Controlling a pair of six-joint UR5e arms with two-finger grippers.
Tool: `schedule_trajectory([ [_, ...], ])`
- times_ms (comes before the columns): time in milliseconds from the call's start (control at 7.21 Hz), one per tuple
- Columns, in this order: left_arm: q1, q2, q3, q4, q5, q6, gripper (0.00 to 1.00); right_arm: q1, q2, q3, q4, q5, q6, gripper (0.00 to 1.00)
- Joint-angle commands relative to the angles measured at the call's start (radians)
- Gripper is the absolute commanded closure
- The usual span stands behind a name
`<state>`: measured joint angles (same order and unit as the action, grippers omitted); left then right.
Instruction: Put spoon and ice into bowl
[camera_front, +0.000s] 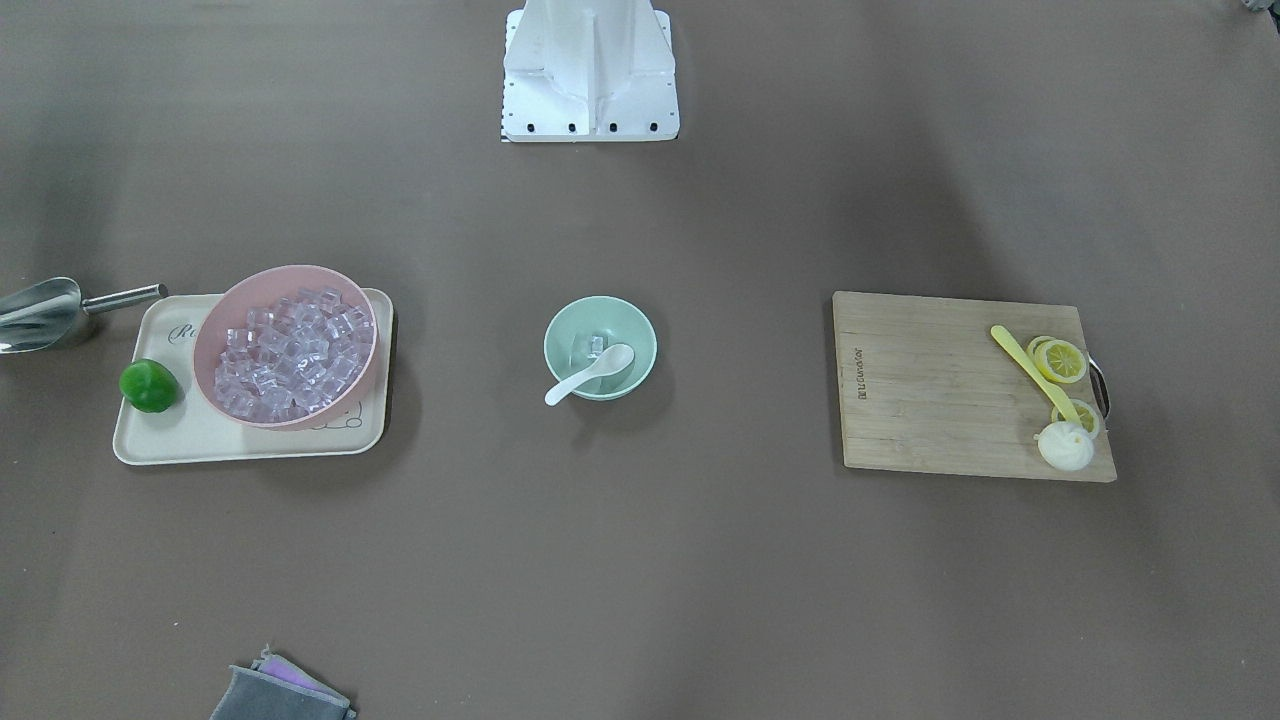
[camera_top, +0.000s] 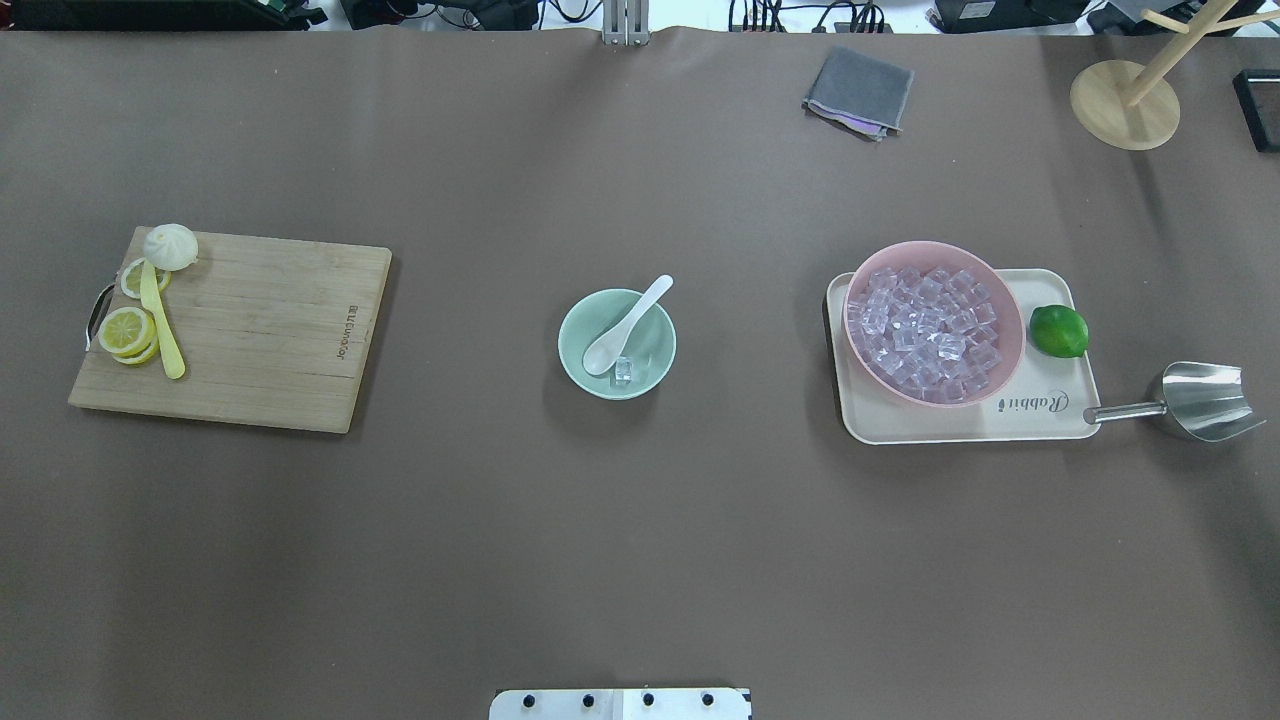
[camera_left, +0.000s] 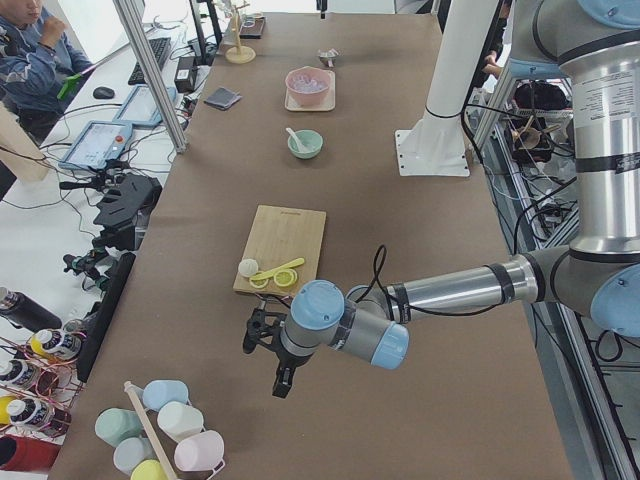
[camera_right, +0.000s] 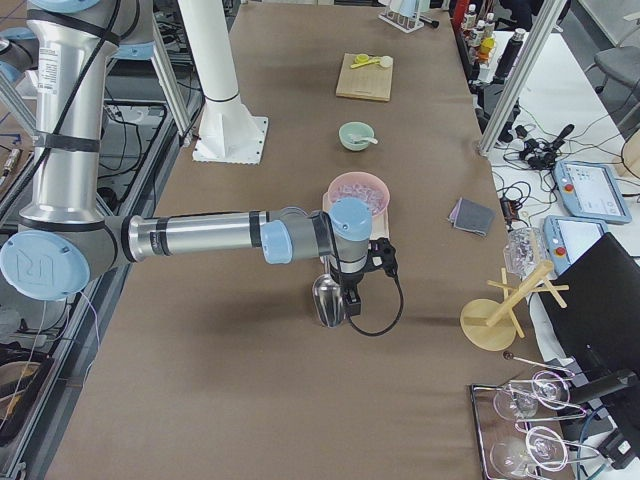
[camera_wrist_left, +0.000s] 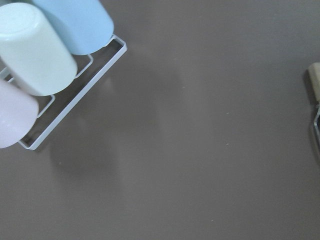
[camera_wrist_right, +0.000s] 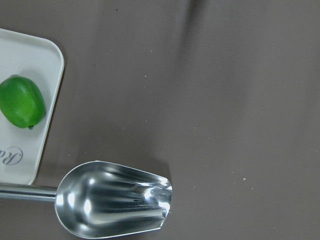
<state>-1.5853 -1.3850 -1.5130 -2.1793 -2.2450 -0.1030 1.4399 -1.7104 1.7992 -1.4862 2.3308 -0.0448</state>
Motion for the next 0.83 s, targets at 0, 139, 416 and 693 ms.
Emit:
schedule_trajectory([
  [0, 0.001, 0.021, -0.006, -0.042, 0.013, 0.000, 0.02, 0.004, -0.008, -0.009, 0.004, -0.011, -0.009, 0.00],
  [139, -0.001, 0.039, 0.000, -0.043, 0.008, 0.002, 0.02, 0.004, -0.008, -0.011, 0.007, -0.010, -0.009, 0.00],
  [416, 0.001, 0.063, -0.026, -0.056, 0.007, 0.002, 0.02, 0.004, -0.006, -0.011, 0.007, -0.007, 0.000, 0.00],
  [693, 0.010, 0.063, -0.023, -0.054, 0.001, 0.002, 0.02, 0.004, -0.008, -0.011, 0.007, 0.001, 0.002, 0.00],
])
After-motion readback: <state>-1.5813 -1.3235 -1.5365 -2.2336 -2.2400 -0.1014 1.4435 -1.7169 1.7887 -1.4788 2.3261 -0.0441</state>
